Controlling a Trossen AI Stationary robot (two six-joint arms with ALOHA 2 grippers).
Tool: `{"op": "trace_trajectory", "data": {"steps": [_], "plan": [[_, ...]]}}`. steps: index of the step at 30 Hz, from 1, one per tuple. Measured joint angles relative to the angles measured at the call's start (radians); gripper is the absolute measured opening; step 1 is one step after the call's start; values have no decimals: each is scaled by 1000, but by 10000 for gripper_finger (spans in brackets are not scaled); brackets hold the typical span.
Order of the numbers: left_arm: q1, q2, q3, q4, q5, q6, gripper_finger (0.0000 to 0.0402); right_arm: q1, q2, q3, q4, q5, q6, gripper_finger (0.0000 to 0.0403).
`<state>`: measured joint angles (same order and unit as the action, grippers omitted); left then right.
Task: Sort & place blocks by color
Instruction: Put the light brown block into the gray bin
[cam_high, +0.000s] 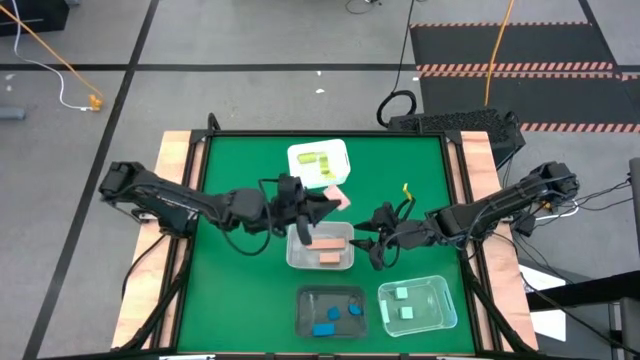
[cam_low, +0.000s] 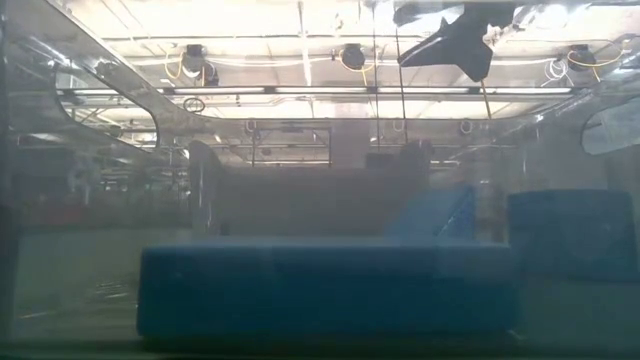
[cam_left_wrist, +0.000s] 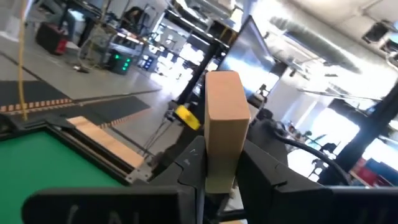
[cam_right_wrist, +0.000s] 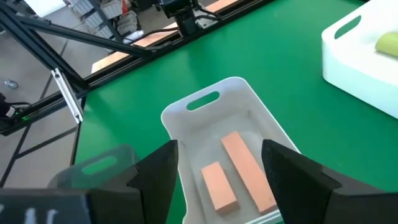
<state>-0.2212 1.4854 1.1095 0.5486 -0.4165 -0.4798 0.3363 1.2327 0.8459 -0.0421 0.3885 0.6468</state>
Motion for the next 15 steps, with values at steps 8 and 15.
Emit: {"op": "trace_trajectory", "data": {"steps": [8,15], "plan": [[-68,-2,0,-64,-30,-20,69,0,0,0,0,0,-2,221],[-126,-1,-1,-299,-73,-150,61,0,0,0,8,0,38,221]]}}
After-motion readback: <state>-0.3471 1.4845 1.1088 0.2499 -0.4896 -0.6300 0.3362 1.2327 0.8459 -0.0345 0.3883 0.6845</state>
